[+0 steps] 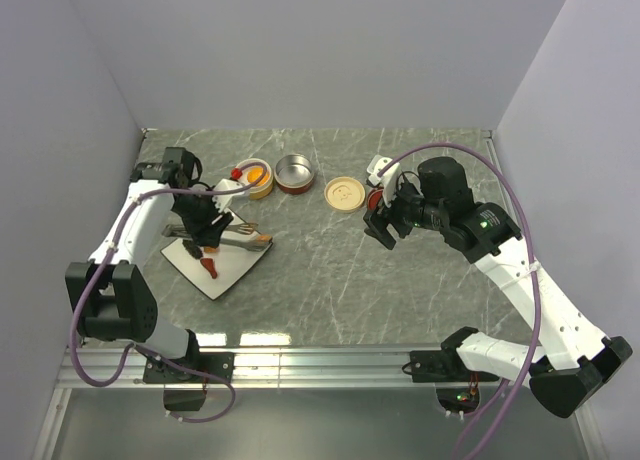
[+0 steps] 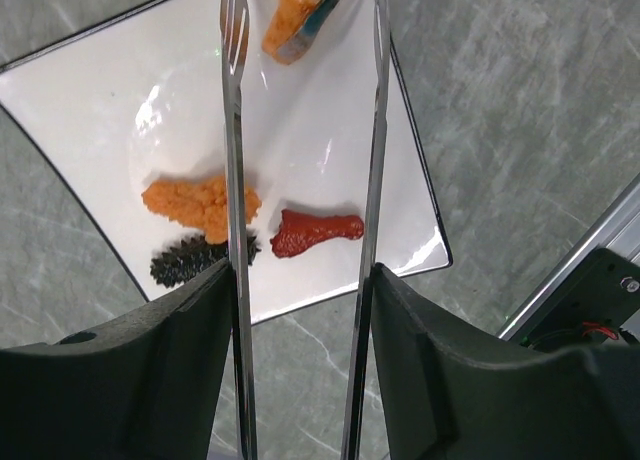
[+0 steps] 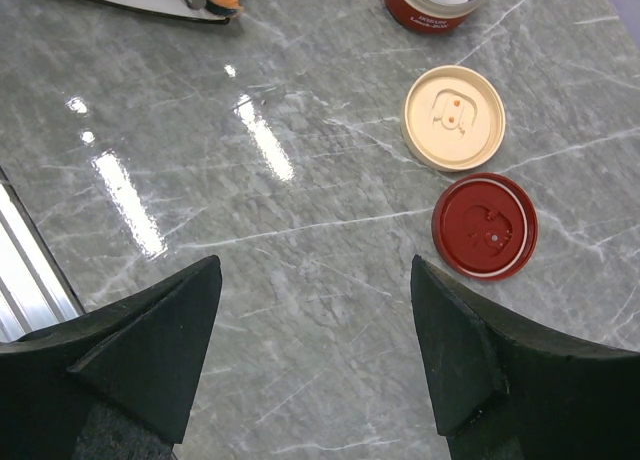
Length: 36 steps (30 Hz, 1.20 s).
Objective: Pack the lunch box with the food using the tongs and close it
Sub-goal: Pick up the food using the clamp
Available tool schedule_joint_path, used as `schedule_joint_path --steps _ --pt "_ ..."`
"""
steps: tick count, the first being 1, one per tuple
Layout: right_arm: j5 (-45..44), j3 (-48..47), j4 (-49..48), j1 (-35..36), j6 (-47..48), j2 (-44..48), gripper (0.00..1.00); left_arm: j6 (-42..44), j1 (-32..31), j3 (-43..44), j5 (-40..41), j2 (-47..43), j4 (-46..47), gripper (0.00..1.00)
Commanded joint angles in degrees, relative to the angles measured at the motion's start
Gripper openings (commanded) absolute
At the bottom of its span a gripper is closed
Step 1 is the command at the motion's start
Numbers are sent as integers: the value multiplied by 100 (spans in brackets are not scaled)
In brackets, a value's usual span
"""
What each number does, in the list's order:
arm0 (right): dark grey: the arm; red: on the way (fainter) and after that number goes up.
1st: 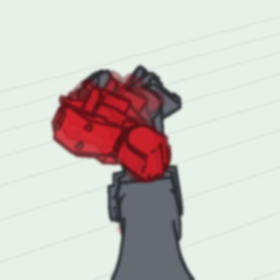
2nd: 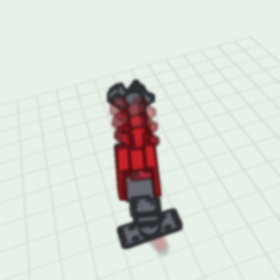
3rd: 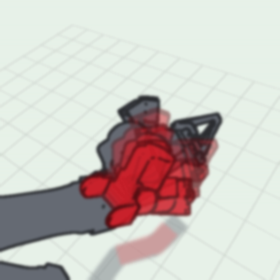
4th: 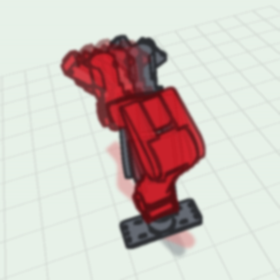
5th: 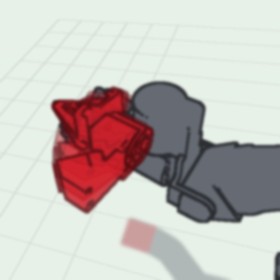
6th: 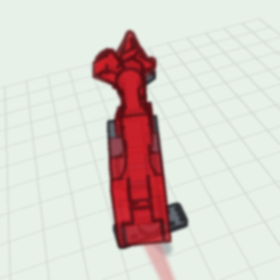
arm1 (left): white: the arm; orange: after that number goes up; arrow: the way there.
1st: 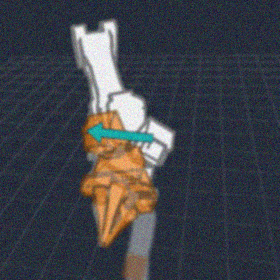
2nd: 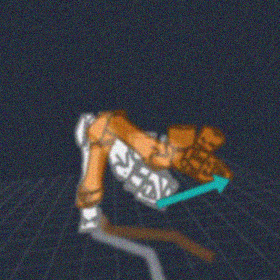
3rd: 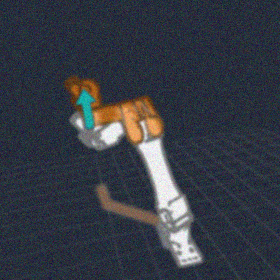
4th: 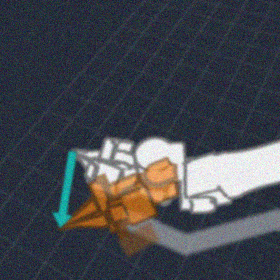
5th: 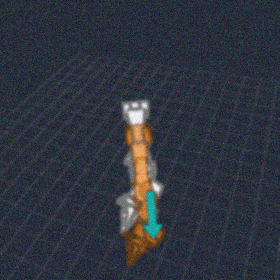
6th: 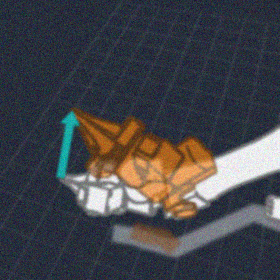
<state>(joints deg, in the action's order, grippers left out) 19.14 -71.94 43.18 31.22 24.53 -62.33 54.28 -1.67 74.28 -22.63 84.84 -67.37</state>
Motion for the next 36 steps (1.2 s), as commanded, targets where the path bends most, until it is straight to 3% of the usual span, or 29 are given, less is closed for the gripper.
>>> schedule_joint_path --steps 1,36 --pt "2 -66 -73 -37 25 80 83 -146 -123 8 -57 33 145 60" --pt "-24 -30 -108 -37 34 107 83 -682 -457 -634 506 -204 383 57"
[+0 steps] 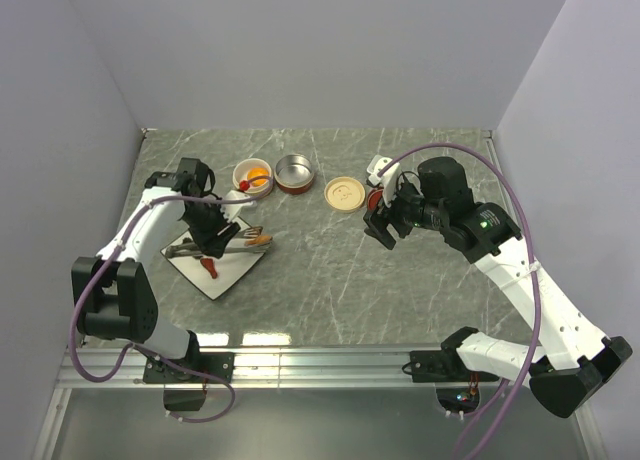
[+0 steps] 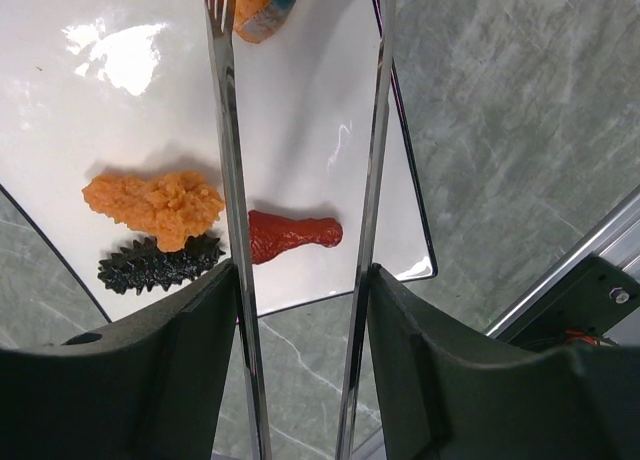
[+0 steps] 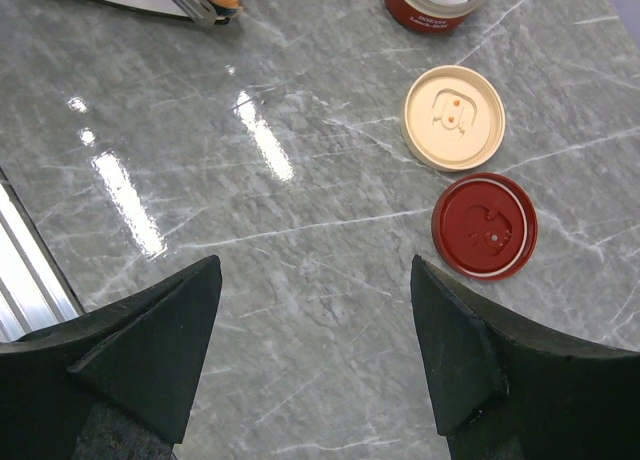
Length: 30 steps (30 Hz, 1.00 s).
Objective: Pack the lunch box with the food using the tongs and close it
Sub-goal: Pick up the food using the clamp
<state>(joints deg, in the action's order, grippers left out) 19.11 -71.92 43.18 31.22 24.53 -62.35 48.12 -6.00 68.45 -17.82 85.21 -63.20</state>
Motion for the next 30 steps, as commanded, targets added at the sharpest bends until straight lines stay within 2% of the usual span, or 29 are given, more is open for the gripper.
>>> schedule_joint_path --steps 1,14,30 --pt "-30 -33 -108 -29 43 117 83 -66 -24 -59 25 -259 -35 57" --pt "-22 -41 -108 -37 34 135 83 -13 -24 -77 -72 -408 -175 50" --pt "-31 -6 -143 -37 34 170 83 -22 -24 -217 -90 -496 -255 55"
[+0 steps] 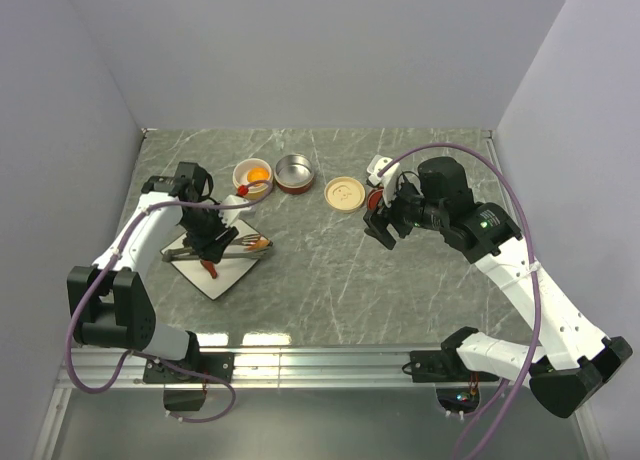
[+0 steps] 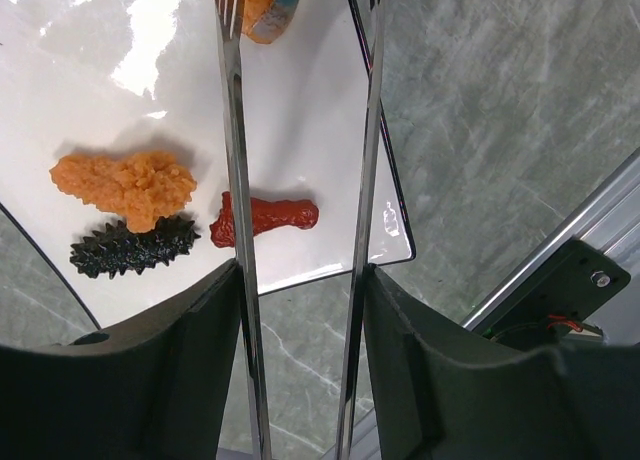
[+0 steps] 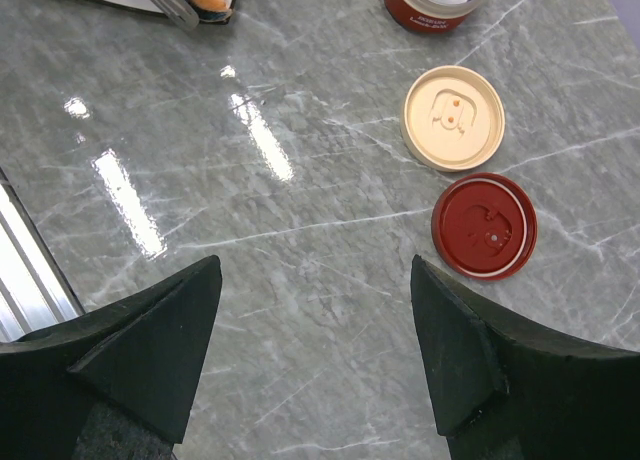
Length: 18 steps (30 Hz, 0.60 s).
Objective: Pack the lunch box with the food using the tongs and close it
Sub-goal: Pick up the food using the clamp
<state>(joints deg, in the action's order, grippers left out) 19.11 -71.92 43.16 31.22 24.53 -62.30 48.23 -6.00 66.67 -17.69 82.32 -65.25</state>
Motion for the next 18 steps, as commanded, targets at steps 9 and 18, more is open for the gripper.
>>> schedule_joint_path --steps 9,18 --pt "-31 3 -141 -37 25 148 83 -199 -68 -154 82 -278 135 53" --pt "-48 11 -141 -37 25 174 83 -454 -147 -295 345 -375 408 54"
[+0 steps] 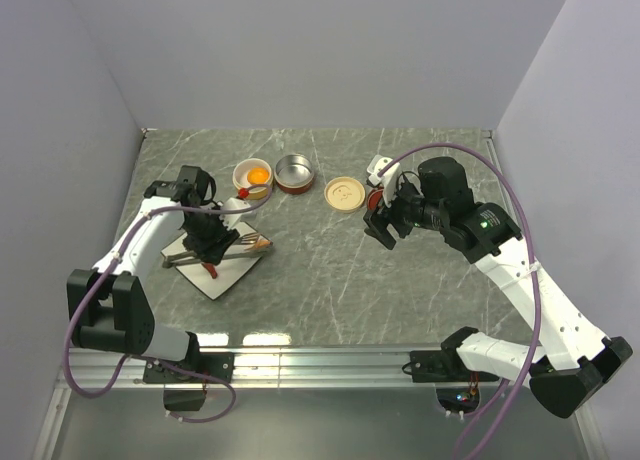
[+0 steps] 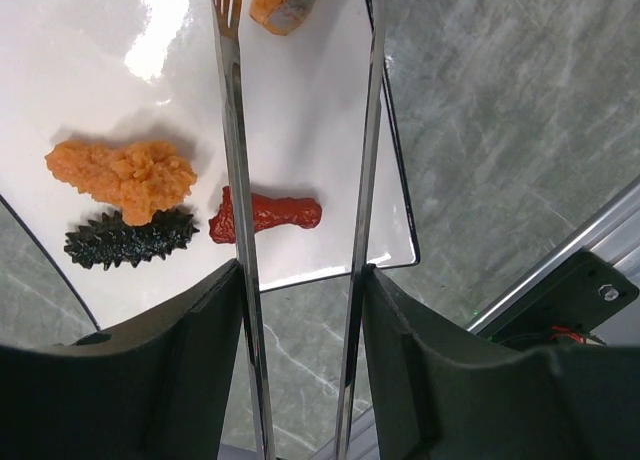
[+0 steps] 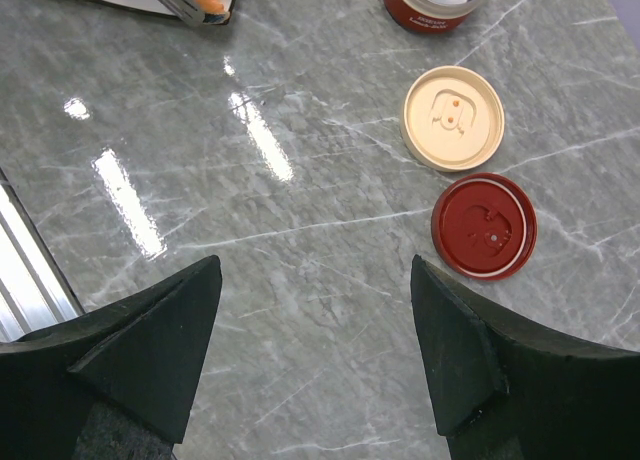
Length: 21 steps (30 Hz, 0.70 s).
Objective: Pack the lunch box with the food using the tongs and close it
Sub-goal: Pick up the food using the clamp
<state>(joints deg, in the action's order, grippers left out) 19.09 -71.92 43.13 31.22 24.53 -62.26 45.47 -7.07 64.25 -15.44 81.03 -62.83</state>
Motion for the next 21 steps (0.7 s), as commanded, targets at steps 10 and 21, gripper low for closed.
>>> schedule_joint_path --steps 10,21 --pt "-55 29 -165 -37 34 162 83 -320 -198 -62 59 -431 34 54" --pt "-72 38 -156 -37 25 188 83 -522 -383 -167 208 -413 165 55"
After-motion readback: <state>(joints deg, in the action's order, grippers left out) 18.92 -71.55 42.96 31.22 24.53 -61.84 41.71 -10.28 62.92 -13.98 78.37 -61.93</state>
